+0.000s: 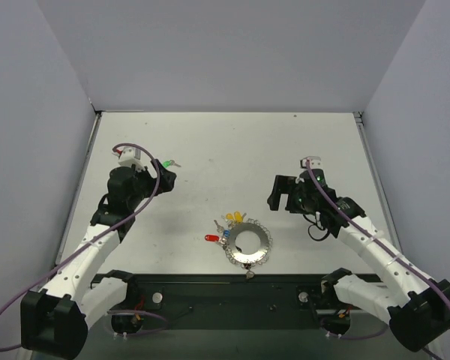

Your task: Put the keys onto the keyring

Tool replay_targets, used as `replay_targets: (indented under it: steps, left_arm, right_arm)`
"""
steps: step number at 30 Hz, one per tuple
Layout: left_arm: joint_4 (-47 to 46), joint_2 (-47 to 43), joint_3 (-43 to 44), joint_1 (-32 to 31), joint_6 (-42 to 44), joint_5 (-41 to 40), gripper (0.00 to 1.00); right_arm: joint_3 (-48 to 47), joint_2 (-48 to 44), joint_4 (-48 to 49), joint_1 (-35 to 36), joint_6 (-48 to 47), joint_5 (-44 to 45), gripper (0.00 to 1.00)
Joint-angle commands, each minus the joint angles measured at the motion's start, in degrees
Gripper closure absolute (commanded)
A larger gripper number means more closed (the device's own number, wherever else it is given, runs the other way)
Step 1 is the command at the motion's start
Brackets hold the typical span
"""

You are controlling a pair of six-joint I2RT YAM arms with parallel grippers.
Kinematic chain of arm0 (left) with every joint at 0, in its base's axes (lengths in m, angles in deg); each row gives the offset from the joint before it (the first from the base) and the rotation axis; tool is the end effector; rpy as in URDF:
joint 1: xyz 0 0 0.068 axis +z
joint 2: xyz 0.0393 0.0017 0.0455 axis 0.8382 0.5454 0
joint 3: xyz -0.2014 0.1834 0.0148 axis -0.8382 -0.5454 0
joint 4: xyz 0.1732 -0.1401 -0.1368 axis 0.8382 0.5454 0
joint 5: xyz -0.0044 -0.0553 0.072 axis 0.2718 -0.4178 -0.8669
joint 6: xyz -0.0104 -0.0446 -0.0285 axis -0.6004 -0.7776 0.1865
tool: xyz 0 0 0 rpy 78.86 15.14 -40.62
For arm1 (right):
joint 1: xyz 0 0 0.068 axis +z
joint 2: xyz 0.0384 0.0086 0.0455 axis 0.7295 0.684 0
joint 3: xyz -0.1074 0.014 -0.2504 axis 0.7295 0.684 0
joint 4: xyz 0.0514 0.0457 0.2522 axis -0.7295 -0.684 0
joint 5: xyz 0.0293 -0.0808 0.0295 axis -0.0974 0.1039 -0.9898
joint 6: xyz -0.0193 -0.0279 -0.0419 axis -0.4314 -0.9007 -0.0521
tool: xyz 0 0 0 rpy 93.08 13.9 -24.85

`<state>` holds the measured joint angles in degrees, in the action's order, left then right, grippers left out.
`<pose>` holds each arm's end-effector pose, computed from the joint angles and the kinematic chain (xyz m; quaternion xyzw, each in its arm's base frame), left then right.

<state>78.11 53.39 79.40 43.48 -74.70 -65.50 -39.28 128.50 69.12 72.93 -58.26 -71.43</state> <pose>0.2200 -0.0543 0.2625 -0.0941 0.8246 -0.2154 0.5147 0.2011 0.1005 0.2845 -0.0177 0.8581 0.2423 0.4523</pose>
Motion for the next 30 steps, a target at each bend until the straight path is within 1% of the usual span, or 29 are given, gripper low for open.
replay_targets:
  steps: [1, 3, 4, 5, 6, 8, 9, 13, 16, 17, 18, 19, 21, 22, 24, 25, 28, 30]
  left_arm:
    - [-3.8, -2.4, 0.4, 0.7, -1.9, -1.1, 0.02]
    - [-2.5, -2.3, 0.6, 1.3, -3.9, -0.9, 0.03]
    - [-2.2, -2.2, 1.1, 1.9, -4.7, 0.7, 0.02]
    - [-2.0, -1.8, 1.4, 3.6, -4.6, 1.8, 0.02]
    - [-2.7, -1.7, 1.7, 4.7, -4.6, 5.8, 0.02]
    - [-4.7, -1.2, 1.4, 6.4, -4.6, 10.1, 0.03]
    - [-7.5, -1.1, 0.9, 7.4, -4.7, 13.1, 0.03]
    - [-10.1, -1.0, -0.1, 7.9, -4.9, 15.4, 0.03]
    - [-9.6, 0.3, 0.5, 7.8, -4.3, 16.0, 0.03]
    - [-9.5, 0.7, 0.6, 7.8, -4.2, 16.1, 0.03]
    - [-9.4, 1.0, 0.7, 7.8, -3.9, 16.5, 0.03]
    - [-9.3, 1.1, 0.9, 7.8, -3.8, 16.4, 0.03]
    - [-9.5, 1.2, 0.8, 7.8, -3.5, 16.5, 0.03]
    - [-9.6, 1.1, 0.8, 7.8, -3.5, 16.5, 0.03]
    - [-9.7, 1.1, 0.8, 7.8, -3.1, 16.7, 0.03]
    - [-9.5, 1.2, 1.1, 7.8, -3.0, 16.8, 0.02]
    - [-9.5, 1.3, 1.1, 7.8, -2.6, 17.2, 0.03]
    - [-9.8, 1.6, 1.1, 7.9, -2.7, 17.7, 0.03]
  right_arm:
    - [0.0, -0.4, -1.8, 3.6, -1.5, -0.5, 0.0]
    - [1.6, 0.2, 0.2, 4.1, -2.5, -2.7, 0.01]
    - [2.3, 0.6, 1.5, 4.1, -2.9, -4.2, 0.02]
    - [3.1, 0.9, 2.1, 4.1, -3.3, -5.9, 0.04]
    - [3.6, 1.4, 2.3, 4.1, -3.3, -6.7, 0.04]
    - [4.5, 1.7, 3.6, 4.2, -3.2, -8.3, 0.06]
    - [5.4, 2.1, 4.1, 4.2, -3.0, -8.6, 0.06]
    - [7.2, 3.6, 7.2, 4.5, -2.8, -9.5, 0.1]
    - [7.4, 6.1, 7.7, 4.4, -3.0, -9.3, 0.2]
    - [7.4, 7.4, 7.8, 4.4, -3.1, -9.7, 0.27]
    - [7.2, 8.1, 8.0, 4.4, -2.9, -10.4, 0.3]
    - [7.1, 8.9, 8.2, 4.4, -2.8, -10.7, 0.36]
    - [6.9, 11.0, 8.8, 4.4, -2.6, -12.1, 0.39]
    - [6.8, 11.6, 9.4, 4.4, -2.5, -12.3, 0.44]
    - [7.1, 13.3, 10.7, 4.3, -2.6, -13.7, 0.49]
    - [7.1, 13.8, 11.0, 4.3, -2.5, -13.8, 0.54]
    - [6.9, 15.8, 12.3, 4.2, -2.2, -15.2, 0.6]
    - [6.6, 16.6, 13.2, 4.1, -2.0, -15.7, 0.63]
